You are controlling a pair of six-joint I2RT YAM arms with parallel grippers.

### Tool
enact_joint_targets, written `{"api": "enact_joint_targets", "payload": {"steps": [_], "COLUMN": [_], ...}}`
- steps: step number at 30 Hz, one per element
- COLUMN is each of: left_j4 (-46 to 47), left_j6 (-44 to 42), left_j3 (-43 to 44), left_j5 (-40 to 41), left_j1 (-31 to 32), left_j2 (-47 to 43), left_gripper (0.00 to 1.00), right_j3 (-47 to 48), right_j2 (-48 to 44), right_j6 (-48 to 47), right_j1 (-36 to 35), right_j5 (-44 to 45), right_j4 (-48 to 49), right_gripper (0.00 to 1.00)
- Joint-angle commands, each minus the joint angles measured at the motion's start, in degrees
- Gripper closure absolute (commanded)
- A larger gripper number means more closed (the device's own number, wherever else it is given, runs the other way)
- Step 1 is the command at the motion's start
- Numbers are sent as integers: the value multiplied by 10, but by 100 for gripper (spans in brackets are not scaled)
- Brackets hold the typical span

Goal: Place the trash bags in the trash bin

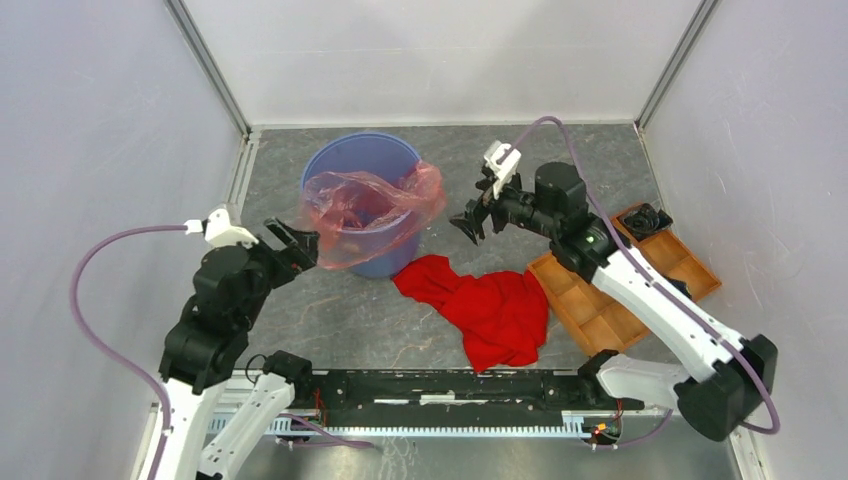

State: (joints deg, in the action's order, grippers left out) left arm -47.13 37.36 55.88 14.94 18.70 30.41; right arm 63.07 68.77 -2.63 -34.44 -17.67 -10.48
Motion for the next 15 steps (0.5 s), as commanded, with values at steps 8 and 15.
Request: {"api": "enact_joint_targets", "payload": {"steps": [8, 15], "left_j4": [-94, -85], "left_j6": [-26, -59], "left_j3": [253, 254], "left_j5": [-72, -31], "left_j1": [-3, -2], "left_j2": [189, 187], "left_gripper": [4, 0], "right_j3": [34, 30], "right_j2": [7, 40], "right_j6": [-134, -201], "right_j1": [-164, -241], "right_j5": [123, 345], "right_j4": [106, 166], "right_gripper": [2, 7]}}
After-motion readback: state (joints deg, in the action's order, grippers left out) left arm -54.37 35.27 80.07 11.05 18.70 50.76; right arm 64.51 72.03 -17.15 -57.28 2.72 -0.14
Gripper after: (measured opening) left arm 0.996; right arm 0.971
